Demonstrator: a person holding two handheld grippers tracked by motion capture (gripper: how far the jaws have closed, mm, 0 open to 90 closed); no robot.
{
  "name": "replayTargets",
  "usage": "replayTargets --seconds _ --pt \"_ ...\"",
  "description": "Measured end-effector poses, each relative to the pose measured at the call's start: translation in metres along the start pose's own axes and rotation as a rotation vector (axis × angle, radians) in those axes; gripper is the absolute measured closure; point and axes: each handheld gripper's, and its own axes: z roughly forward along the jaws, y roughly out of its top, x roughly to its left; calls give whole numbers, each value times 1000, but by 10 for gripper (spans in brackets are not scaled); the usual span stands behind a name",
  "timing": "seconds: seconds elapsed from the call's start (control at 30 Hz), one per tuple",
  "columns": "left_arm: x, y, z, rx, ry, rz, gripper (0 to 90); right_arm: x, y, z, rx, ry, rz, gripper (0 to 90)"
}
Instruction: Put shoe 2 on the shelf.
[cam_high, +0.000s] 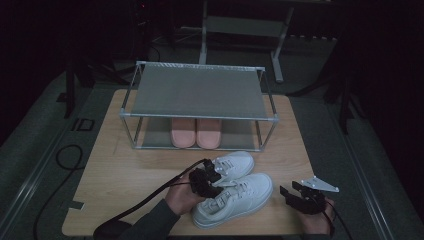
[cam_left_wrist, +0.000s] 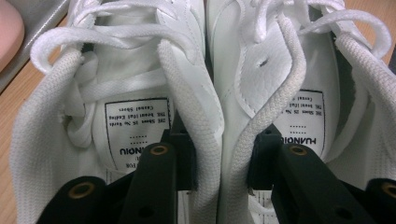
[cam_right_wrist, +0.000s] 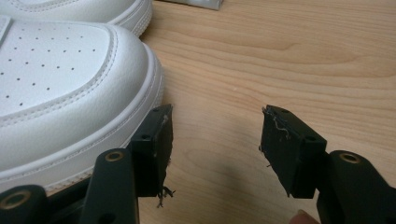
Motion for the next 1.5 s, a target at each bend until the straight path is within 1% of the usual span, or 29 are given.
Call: replayTargets --seconds 0.03,0.07,0.13,0.2,0.37,0.47,0.5,0.63,0.8,0.83,0.9,1.13,1.17,1.27,1.37,1.4,1.43,1.5 --pt "0 0 0 1 -2 6 716 0 -1 0 2 1 0 432" --pt "2 0 0 1 -14 9 721 0 -2 -1 3 1 0 432" --pt "5 0 -1 -3 -36 0 727 1 -3 -1 6 2 -1 432" --pt "4 0 -1 -3 -29 13 734 1 -4 -1 6 3 -4 432" --pt "6 0 -2 -13 -25 18 745 0 -6 -2 10 2 0 432" --pt "10 0 -2 -16 -44 5 747 -1 -8 -2 13 3 0 432" --pt "10 0 -2 -25 -48 4 749 0 -9 -3 15 4 0 432" --pt "13 1 -3 -32 -56 9 755 0 -10 -2 17 6 -5 434" --pt "18 2 -4 -31 -68 4 758 0 -12 -2 19 7 -9 433" --pt "18 2 -5 -38 -62 -1 760 0 -12 -2 19 7 -8 433" --pt "18 3 -5 -36 -55 2 761 0 -12 -3 19 8 -9 434" --pt "20 4 -7 -44 -52 -12 769 0 -13 -3 22 2 -14 433" --pt "22 4 -8 -38 -54 -9 768 0 -13 -3 21 1 -16 433" --pt "22 4 -8 -43 -50 -12 769 0 -13 -3 20 2 -18 433" --pt "26 6 -13 -39 -45 -12 769 0 -14 -2 23 4 -16 433" --pt "27 7 -14 -35 -44 -5 769 0 -14 -2 24 4 -17 433" --pt "27 8 -15 -39 -40 -10 768 1 -14 -2 24 4 -18 434" --pt "27 10 -17 -38 -38 -4 769 1 -14 -2 25 5 -19 433"
